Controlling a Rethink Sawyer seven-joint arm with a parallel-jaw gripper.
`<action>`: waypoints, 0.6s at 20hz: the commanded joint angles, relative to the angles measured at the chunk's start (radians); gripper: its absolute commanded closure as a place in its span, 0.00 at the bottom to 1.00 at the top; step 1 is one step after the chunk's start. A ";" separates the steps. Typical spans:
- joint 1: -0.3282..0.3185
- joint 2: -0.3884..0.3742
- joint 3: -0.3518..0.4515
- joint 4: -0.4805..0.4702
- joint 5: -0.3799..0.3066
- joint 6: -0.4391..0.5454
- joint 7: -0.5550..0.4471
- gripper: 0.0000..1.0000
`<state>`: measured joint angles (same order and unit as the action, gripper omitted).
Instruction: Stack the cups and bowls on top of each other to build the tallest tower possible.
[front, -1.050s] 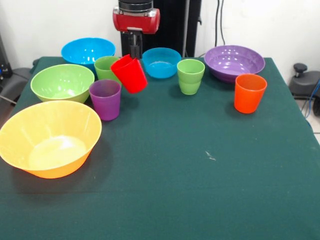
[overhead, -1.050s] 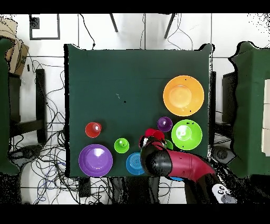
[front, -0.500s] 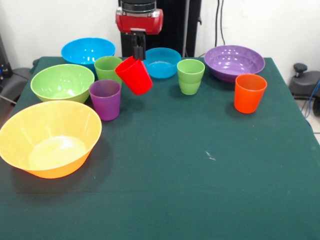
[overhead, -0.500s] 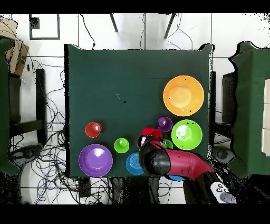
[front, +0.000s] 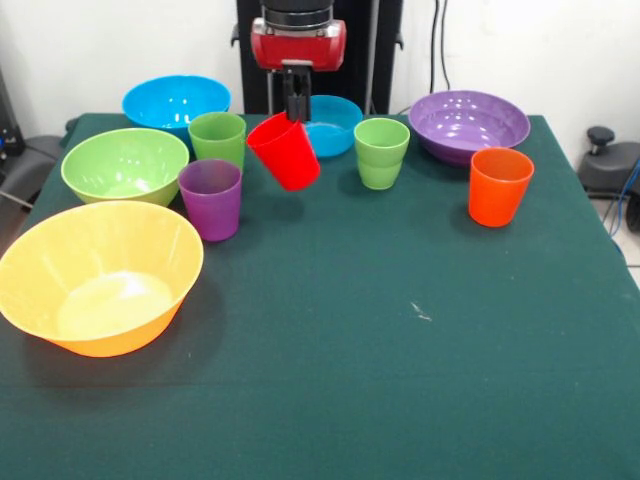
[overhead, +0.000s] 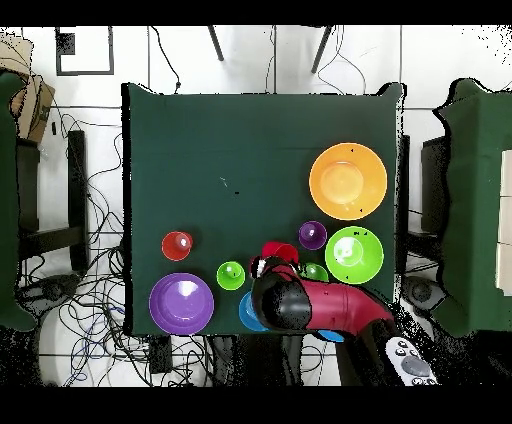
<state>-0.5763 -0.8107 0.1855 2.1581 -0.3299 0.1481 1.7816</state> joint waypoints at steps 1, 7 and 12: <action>0.064 0.012 0.089 0.052 0.026 0.006 0.130 1.00; 0.127 0.017 0.081 0.041 0.052 -0.021 0.163 1.00; 0.175 -0.015 0.089 0.019 0.105 0.045 0.166 1.00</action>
<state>-0.4489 -0.8171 0.1867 2.1734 -0.2880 0.1481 1.7818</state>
